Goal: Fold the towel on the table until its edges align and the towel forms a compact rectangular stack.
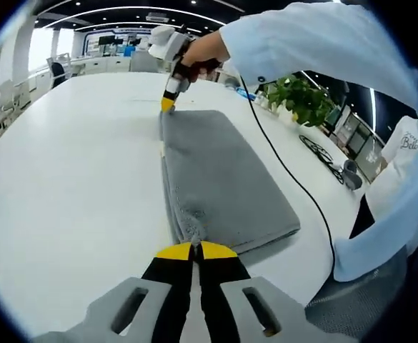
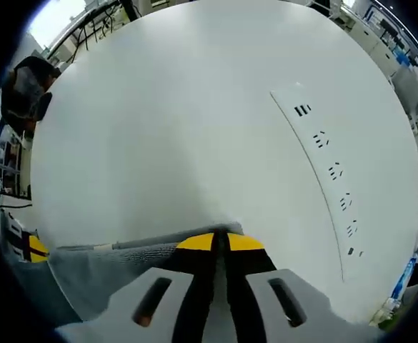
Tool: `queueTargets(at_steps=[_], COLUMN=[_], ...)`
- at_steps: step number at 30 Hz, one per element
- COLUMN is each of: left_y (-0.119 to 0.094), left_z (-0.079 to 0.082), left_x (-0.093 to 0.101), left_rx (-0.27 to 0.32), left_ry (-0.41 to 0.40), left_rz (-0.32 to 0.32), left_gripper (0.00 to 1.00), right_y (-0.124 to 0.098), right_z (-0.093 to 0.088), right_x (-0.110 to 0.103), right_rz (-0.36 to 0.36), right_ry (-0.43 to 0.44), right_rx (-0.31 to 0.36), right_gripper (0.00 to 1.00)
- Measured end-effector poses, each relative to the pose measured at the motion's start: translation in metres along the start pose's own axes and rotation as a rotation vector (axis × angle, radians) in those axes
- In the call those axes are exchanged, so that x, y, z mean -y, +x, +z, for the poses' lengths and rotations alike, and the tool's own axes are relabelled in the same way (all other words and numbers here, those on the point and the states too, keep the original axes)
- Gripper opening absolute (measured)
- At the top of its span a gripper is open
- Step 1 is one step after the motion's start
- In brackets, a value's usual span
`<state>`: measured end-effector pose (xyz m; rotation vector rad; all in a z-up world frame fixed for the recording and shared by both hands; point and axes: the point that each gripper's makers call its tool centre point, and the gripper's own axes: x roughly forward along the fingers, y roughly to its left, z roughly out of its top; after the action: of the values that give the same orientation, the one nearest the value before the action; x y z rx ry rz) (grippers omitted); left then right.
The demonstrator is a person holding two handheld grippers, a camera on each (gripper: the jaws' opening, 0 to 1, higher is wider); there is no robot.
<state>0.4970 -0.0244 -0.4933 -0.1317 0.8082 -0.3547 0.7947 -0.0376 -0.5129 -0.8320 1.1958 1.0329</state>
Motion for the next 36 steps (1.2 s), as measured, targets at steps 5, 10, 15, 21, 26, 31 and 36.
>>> queueTargets(at_steps=[5,10,15,21,26,31,36], left_y=[0.004,0.004,0.005,0.003,0.002,-0.004,-0.013], left_z=[-0.004,-0.006,-0.008,-0.013,-0.015,-0.017,-0.011], left_x=[0.0,-0.001,-0.002,-0.004,-0.007,-0.009,-0.015], left_rx=[-0.025,-0.032,-0.039,-0.062,-0.065,-0.07,-0.052], left_ry=[0.003,0.007,0.011,0.013,0.0,-0.012,-0.024], left_rz=[-0.004,-0.003,-0.003,0.003,0.005,0.009,0.023], left_gripper=[0.04,0.04,0.05,0.06,0.07,0.08,0.09], right_y=[-0.003,-0.013,-0.029,-0.04,-0.046,-0.048,-0.049], right_z=[0.009,0.02,0.025,0.016,0.009,-0.006,-0.023], right_x=[0.0,0.005,0.01,0.005,0.004,-0.004,-0.006], right_rz=[0.005,-0.008,-0.025,-0.036,-0.033,-0.022,-0.016], right_ry=[-0.035,-0.05,-0.05,-0.047,-0.036,-0.03,-0.009], right_rx=[0.022,0.063,0.097,0.129,0.161,0.182,0.183], right_gripper=[0.06,0.08,0.09,0.09,0.09,0.1,0.1])
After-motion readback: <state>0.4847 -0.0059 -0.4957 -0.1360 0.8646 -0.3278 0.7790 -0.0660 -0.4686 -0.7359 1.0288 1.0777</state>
